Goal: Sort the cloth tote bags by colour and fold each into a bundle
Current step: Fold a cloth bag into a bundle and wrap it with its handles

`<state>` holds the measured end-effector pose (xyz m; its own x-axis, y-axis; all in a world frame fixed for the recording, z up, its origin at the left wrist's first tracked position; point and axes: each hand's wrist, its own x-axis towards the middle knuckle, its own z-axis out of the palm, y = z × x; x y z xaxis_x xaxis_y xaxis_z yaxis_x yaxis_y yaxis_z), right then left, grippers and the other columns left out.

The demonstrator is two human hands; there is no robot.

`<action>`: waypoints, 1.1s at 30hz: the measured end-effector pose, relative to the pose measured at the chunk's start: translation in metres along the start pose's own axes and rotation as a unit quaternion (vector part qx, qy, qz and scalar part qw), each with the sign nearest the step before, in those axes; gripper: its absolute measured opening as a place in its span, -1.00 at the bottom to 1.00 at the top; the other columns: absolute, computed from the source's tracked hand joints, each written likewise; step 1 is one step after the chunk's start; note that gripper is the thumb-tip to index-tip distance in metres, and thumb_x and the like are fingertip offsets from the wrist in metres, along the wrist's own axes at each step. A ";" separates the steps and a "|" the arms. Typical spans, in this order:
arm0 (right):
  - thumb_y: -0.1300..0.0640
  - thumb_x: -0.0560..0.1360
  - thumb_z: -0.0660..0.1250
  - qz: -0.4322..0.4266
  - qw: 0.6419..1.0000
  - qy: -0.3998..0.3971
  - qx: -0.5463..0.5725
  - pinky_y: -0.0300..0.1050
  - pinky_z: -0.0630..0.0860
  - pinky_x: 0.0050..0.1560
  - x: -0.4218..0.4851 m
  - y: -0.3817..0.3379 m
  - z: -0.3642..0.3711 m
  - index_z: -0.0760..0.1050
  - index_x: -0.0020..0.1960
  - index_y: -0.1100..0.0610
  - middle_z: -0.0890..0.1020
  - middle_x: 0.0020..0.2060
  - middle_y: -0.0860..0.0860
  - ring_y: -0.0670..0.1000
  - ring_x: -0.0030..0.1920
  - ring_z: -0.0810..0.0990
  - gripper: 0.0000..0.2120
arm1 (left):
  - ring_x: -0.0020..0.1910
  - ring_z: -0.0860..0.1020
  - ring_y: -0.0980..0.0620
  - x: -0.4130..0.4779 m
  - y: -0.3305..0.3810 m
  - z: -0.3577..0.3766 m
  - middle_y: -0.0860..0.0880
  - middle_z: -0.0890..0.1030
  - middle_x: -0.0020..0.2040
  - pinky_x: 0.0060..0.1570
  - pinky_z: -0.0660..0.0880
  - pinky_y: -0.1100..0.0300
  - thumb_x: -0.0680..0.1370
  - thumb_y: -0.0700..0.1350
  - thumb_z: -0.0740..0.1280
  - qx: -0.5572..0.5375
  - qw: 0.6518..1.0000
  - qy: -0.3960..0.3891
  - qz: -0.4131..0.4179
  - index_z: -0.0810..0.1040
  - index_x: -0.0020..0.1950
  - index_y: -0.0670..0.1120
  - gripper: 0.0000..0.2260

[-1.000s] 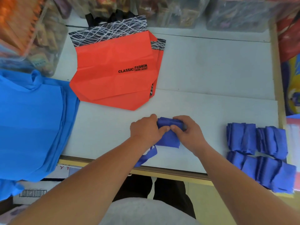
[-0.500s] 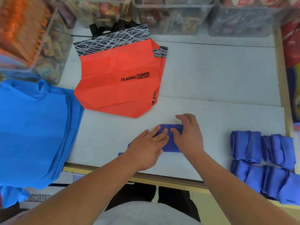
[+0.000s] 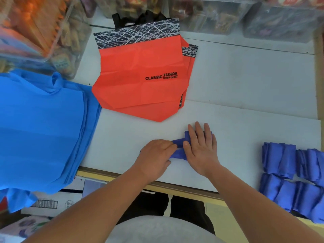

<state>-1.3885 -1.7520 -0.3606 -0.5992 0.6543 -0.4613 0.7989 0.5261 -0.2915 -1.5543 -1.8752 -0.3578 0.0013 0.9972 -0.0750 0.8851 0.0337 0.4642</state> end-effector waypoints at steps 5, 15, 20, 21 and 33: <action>-0.17 0.69 -0.21 0.024 0.998 -0.055 -0.028 0.11 -0.36 0.57 0.005 -0.005 -0.007 -0.39 0.61 -0.08 -0.39 0.59 -0.06 0.04 0.54 -0.51 -0.41 | -0.16 0.55 -0.10 0.016 -0.009 -0.009 -0.03 0.59 -0.09 -0.28 0.39 0.14 0.38 -0.24 0.47 0.004 0.999 -0.043 0.016 0.62 -0.14 -0.11 -0.89; -0.48 0.45 -0.37 0.035 0.999 -0.038 0.014 0.06 -0.38 0.56 0.003 -0.008 -0.008 -0.33 0.62 -0.14 -0.38 0.58 -0.13 -0.09 0.47 -0.60 -0.17 | -0.31 0.57 0.08 0.006 -0.022 -0.083 -0.01 0.65 -0.31 -0.18 0.63 0.11 0.55 -0.02 0.47 -0.466 0.815 0.007 -0.344 0.64 -0.13 -0.17 -0.79; -0.64 0.39 -0.19 0.034 0.999 -0.003 -0.003 0.10 -0.28 0.59 0.001 -0.013 -0.006 -0.15 0.63 -0.12 -0.23 0.63 -0.10 -0.03 0.57 -0.44 -0.03 | -0.39 0.66 -0.05 0.016 -0.013 -0.056 -0.16 0.66 -0.20 -0.23 0.69 -0.05 0.65 0.00 0.34 -0.487 0.718 0.026 -0.496 0.51 -0.07 -0.19 -0.74; -0.62 0.42 -0.13 0.043 0.999 0.007 -0.004 0.13 -0.25 0.59 0.001 -0.015 -0.005 -0.08 0.62 -0.13 -0.18 0.63 -0.09 -0.02 0.58 -0.41 -0.08 | -0.41 0.66 -0.05 0.017 -0.013 -0.050 -0.17 0.67 -0.18 -0.25 0.69 -0.03 0.65 0.01 0.33 -0.469 0.713 0.018 -0.522 0.51 -0.07 -0.17 -0.74; -0.42 0.56 0.04 0.086 0.993 0.073 -0.031 0.31 -0.02 0.51 0.006 -0.027 0.007 0.09 0.54 -0.18 0.00 0.60 -0.02 0.11 0.60 -0.27 -0.37 | 0.13 0.59 -0.06 -0.004 -0.049 -0.040 -0.05 0.65 0.12 0.22 0.49 0.00 0.58 -0.09 0.22 -0.010 0.995 0.075 0.065 0.68 0.02 -0.13 -0.76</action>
<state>-1.4135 -1.7662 -0.3614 -0.4585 0.8067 -0.3729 0.8883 0.4288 -0.1645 -1.6164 -1.8782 -0.3447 0.0448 0.9918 0.1193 0.8726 -0.0970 0.4787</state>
